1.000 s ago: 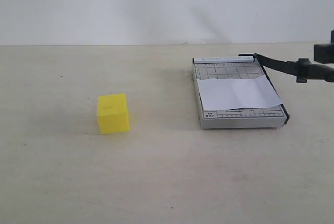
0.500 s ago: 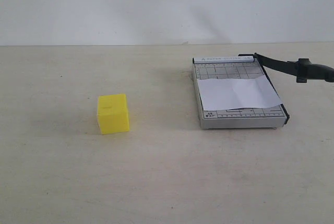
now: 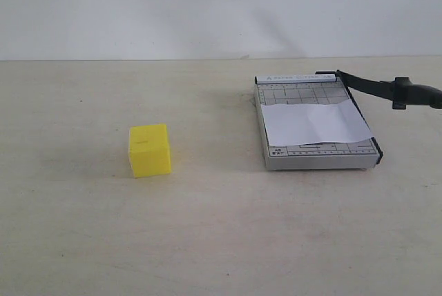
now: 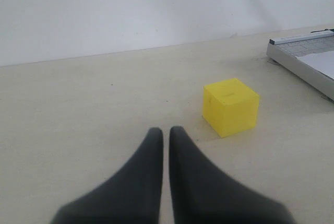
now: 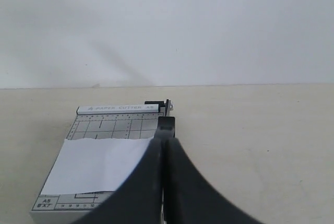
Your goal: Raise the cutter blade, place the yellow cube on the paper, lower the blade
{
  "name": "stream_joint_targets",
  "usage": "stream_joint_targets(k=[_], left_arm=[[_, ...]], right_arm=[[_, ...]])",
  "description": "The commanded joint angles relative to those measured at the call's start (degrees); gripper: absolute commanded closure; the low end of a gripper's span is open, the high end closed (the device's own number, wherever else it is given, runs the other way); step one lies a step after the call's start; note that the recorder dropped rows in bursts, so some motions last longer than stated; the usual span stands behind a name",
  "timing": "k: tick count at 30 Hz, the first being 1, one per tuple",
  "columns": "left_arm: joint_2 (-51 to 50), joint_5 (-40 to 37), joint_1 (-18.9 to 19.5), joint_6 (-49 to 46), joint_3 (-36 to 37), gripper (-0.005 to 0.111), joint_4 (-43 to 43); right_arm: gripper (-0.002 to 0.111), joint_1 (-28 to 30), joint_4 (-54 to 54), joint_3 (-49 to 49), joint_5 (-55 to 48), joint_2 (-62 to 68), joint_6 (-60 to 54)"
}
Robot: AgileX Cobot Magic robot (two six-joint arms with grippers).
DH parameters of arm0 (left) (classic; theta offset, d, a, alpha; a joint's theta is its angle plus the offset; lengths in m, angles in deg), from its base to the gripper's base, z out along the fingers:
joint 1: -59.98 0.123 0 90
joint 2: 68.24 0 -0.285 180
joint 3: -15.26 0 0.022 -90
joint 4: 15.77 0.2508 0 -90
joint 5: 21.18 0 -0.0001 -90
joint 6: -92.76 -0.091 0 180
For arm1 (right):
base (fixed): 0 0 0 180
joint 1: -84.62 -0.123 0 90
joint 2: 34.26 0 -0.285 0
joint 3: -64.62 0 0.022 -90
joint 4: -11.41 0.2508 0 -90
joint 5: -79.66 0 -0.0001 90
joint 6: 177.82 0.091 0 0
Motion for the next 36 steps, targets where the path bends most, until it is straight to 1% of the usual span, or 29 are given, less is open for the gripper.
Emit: stream_joint_targets(k=[1,30,31,33,36], left_arm=[[0.1,0.2,-0.3,-0.1,0.2,0.102,0.3],[0.1,0.4,-0.2,-0.1,0.2,0.102,0.3],[0.1,1.0,-0.2,0.2,0.2,0.102,0.3],[0.1,4.7,-0.2,0.6,0.2,0.102,0.1],[0.1,18.1,-0.2,0.8,0.2,0.102,-0.4]], right_arm=[[0.108,-0.1,0.2,0.2,0.3,-0.2,-0.1],[0.108,-0.1,0.2,0.2,0.3,-0.2,-0.1],[0.108,-0.1,0.2,0.2,0.3,-0.2,-0.1],[0.108,-0.1,0.2,0.2,0.3,-0.2,-0.1],[0.108,-0.1,0.2,0.2,0.3,-0.2,-0.1]])
